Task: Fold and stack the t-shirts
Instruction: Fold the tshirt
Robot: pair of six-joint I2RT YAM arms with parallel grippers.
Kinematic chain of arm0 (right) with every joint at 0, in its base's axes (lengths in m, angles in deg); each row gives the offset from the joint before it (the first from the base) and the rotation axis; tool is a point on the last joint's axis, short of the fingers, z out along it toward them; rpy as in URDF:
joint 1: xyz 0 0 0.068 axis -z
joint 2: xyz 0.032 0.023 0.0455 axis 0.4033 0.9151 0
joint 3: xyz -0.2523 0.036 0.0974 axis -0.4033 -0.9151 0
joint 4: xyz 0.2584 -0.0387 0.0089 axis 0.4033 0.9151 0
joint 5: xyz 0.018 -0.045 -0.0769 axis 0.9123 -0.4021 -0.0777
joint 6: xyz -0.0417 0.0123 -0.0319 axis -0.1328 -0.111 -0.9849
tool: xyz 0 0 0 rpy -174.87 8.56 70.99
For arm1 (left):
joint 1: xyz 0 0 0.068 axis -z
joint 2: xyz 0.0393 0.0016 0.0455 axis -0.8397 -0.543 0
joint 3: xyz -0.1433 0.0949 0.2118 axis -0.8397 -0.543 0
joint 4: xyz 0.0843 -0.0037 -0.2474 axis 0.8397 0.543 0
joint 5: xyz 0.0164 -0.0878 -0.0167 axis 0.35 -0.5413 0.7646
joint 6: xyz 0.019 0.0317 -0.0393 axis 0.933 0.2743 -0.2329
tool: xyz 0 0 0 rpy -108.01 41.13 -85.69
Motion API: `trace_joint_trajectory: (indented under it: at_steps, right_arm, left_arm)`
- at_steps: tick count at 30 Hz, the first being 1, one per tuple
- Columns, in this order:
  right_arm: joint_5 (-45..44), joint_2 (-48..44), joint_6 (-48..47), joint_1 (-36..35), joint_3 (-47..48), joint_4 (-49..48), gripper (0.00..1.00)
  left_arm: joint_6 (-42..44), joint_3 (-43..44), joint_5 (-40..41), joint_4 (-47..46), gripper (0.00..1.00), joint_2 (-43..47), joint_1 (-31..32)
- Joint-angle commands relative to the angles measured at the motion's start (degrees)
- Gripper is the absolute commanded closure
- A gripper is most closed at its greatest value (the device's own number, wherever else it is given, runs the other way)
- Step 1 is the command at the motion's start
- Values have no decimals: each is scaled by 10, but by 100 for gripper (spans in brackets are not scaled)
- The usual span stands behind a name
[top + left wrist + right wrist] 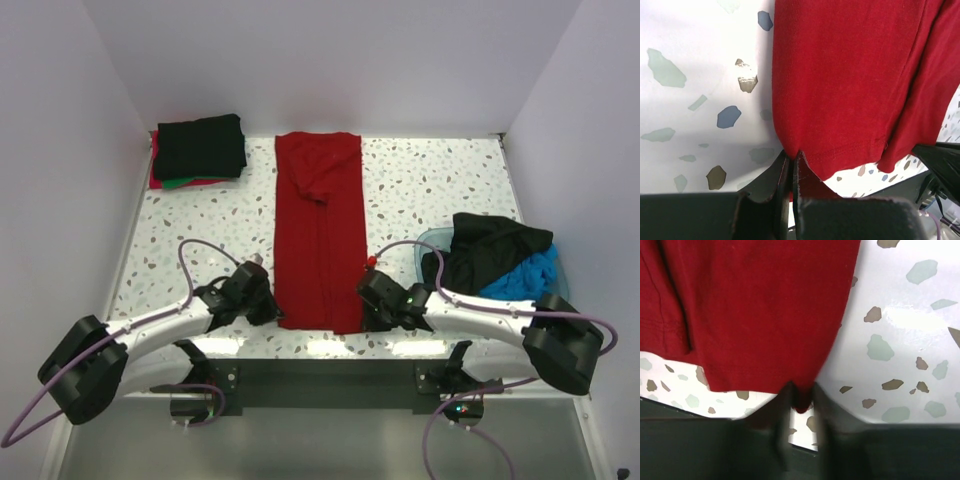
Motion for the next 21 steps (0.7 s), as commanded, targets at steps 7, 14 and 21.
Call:
trace_joint_trajectory:
  at_steps: [7,14,21]
  right_arm:
    - [-40,-26,25,-51,8,52,100]
    - [-91,-64,31,-82,42,112,100]
    - [-179,-26,-28,-49,139,131,100]
  left_arm:
    - [1,-53,-29,117,100,20,29]
    - [-3,-11,-41,121,100,39,44]
    - [46,96,-17,94,100,-63,27]
